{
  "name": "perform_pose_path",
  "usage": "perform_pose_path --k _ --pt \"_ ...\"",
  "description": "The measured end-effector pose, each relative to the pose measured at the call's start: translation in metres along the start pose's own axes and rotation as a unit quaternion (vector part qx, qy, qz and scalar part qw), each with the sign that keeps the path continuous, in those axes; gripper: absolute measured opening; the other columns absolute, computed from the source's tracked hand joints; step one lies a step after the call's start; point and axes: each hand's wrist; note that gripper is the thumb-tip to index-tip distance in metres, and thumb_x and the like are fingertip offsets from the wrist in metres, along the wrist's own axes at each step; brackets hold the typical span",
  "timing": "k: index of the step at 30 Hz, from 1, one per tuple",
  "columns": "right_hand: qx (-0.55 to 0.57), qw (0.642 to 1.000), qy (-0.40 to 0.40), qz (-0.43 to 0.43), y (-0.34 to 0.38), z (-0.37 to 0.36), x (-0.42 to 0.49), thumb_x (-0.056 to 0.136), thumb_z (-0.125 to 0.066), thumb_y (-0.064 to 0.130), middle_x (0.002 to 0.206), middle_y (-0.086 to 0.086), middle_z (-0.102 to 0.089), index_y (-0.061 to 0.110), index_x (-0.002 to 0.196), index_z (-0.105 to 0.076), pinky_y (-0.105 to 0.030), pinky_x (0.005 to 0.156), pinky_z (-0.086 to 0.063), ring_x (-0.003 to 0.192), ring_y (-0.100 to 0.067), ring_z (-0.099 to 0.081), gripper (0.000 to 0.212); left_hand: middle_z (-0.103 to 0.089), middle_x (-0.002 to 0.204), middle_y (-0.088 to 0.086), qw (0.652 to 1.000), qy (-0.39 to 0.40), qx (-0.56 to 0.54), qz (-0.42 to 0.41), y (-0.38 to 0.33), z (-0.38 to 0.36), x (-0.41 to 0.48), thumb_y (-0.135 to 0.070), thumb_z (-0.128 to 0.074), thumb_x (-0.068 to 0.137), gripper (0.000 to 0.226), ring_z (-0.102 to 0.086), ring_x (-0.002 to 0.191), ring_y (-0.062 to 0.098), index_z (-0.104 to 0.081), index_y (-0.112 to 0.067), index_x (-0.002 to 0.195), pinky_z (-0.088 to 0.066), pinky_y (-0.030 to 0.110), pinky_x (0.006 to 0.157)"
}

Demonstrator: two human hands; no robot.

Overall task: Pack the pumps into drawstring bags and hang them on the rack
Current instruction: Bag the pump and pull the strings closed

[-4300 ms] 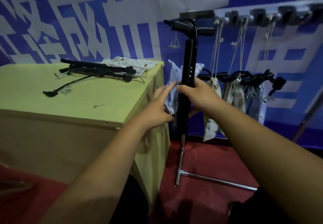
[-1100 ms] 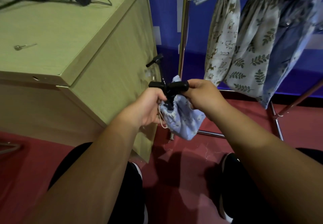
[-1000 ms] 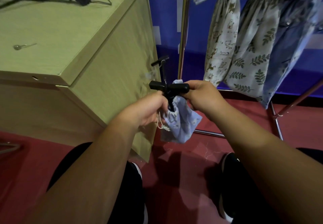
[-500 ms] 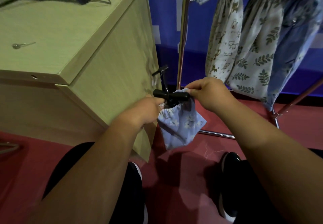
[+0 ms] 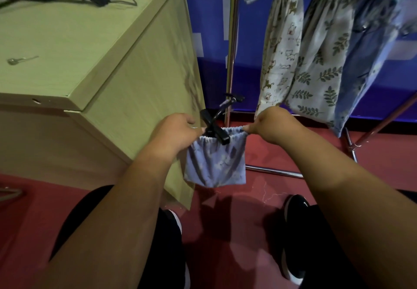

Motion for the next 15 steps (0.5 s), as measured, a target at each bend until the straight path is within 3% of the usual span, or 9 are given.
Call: perform_pose_path --k 2,6,8,10,11,13,15 --pt "0.017 1.0 0.013 -0.013 -0.004 0.001 0.0 0.094 -0.079 0.056 0.098 -0.016 -0.077 0.004 0.099 -0.08 -0.036 0.076 -0.059 0.092 -0.031 -0.073 0.052 -0.073 0.131 0.007 1.0 0.009 -0.013 0.005 0.002 0.0 0.001 -0.051 -0.083 0.087 0.057 -0.068 0.118 0.023 -0.072 -0.017 0.131 -0.051 0.031 0.095" --pt "-0.03 0.999 0.012 0.003 -0.008 0.007 -0.005 0.104 -0.068 0.051 0.124 -0.01 -0.076 0.012 0.119 -0.082 -0.038 0.098 -0.058 0.115 -0.031 -0.069 0.044 -0.075 0.112 0.004 0.997 0.033 -0.069 0.03 0.004 0.002 0.001 -0.052 -0.09 0.08 0.052 -0.07 0.093 0.016 -0.076 -0.021 0.119 -0.052 0.029 0.08" --pt "-0.033 0.999 -0.003 0.002 -0.013 0.006 -0.004 0.106 -0.067 0.046 0.125 -0.01 -0.075 0.012 0.12 -0.082 -0.037 0.097 -0.057 0.116 -0.031 -0.069 0.04 -0.074 0.086 -0.002 0.993 0.034 -0.102 0.039 0.003 0.003 0.003 -0.046 -0.091 0.081 0.039 -0.066 0.069 0.008 -0.079 -0.02 0.107 -0.048 0.024 0.066" --pt "-0.024 0.999 -0.022 -0.006 -0.019 0.003 0.0 0.105 -0.069 0.043 0.118 -0.011 -0.075 0.01 0.112 -0.082 -0.034 0.088 -0.055 0.11 -0.032 -0.069 0.036 -0.06 0.053 -0.012 0.992 0.035 -0.108 0.046 0.0 0.004 0.003 -0.039 -0.09 0.084 0.028 -0.052 0.041 0.002 -0.08 -0.018 0.099 -0.039 0.02 0.052" --pt "-0.014 0.999 -0.033 -0.013 -0.022 0.001 0.002 0.103 -0.071 0.042 0.113 -0.012 -0.075 0.009 0.107 -0.082 -0.034 0.087 -0.054 0.108 -0.032 -0.069 0.035 -0.055 0.044 -0.012 0.993 0.035 -0.103 0.046 0.0 0.004 0.002 -0.038 -0.089 0.085 0.026 -0.048 0.036 0.001 -0.08 -0.016 0.096 -0.037 0.02 0.05" --pt "0.006 0.998 -0.053 -0.032 -0.029 -0.003 0.007 0.101 -0.074 0.039 0.106 -0.013 -0.074 0.008 0.099 -0.08 -0.037 0.089 -0.058 0.103 -0.034 -0.069 0.031 -0.057 0.046 -0.011 0.995 0.03 -0.088 0.044 -0.002 0.005 0.0 -0.038 -0.088 0.086 0.026 -0.054 0.043 0.006 -0.08 -0.014 0.09 -0.04 0.021 0.052" --pt "0.016 0.995 -0.085 -0.047 -0.036 -0.007 0.011 0.098 -0.075 0.033 0.1 -0.013 -0.073 0.009 0.092 -0.077 -0.037 0.081 -0.057 0.091 -0.033 -0.068 0.025 -0.065 0.059 -0.002 0.996 0.026 -0.067 0.043 -0.002 0.005 0.001 -0.039 -0.088 0.086 0.028 -0.061 0.054 0.017 -0.078 -0.014 0.086 -0.049 0.026 0.061"
Point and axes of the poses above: each hand's wrist, its own x-axis towards the middle knuckle, its own z-axis out of the back of the hand, y = z × x
